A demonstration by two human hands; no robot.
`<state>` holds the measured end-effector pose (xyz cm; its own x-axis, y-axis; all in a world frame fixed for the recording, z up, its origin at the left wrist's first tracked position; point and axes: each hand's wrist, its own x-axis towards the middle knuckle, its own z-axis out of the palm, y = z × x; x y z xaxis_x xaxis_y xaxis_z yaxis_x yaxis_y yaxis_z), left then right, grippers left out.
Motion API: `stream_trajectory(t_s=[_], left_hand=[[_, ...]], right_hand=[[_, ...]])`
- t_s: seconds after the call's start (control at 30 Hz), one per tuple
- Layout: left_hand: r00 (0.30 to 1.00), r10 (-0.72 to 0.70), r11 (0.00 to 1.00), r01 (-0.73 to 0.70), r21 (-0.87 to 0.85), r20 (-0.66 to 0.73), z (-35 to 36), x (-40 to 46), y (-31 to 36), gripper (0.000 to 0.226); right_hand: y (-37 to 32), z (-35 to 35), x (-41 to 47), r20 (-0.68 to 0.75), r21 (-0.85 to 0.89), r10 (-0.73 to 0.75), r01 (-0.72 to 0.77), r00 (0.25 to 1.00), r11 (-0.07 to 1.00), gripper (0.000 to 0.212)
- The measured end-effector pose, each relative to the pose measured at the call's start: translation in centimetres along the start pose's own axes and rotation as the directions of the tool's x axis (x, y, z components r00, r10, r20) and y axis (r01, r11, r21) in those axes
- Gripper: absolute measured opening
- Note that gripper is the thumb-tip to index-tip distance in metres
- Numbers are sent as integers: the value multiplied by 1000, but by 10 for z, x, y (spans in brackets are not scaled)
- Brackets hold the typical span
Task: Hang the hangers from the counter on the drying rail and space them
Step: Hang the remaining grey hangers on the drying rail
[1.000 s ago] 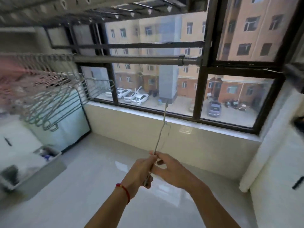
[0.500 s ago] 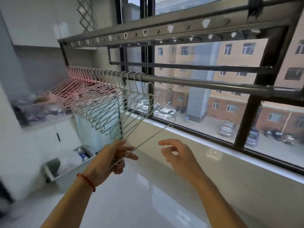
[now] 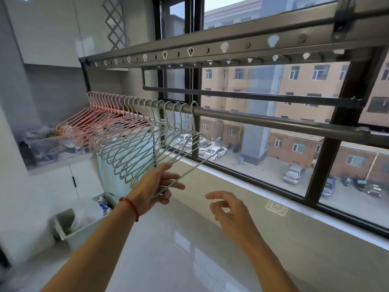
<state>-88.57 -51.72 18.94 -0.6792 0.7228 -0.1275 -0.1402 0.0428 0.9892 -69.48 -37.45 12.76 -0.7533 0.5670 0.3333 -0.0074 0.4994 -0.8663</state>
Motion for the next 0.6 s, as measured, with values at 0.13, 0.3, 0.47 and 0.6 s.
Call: stream_trajectory(t_s=[0.13,0.3,0.47,0.6], left_hand=[[1000,-9,1000,10,10,-24,-3,7,-12,51],[999,-16,1000,16,0,32,-10,13,-15,54],[999,-18,1000,19,-10,41,-10,18,-17,54],[996,-1,999,4,-33,89,-10,15,-24,52]], right_hand=[[8,0,2,28,-3,20,-20,999,1000,21],[13,3,1,67,-7,39,-39,997,999,21],[15,6,2,106,-13,43,-41,993,999,21],[17,6,0,124,-20,47,-45,991,999,21]])
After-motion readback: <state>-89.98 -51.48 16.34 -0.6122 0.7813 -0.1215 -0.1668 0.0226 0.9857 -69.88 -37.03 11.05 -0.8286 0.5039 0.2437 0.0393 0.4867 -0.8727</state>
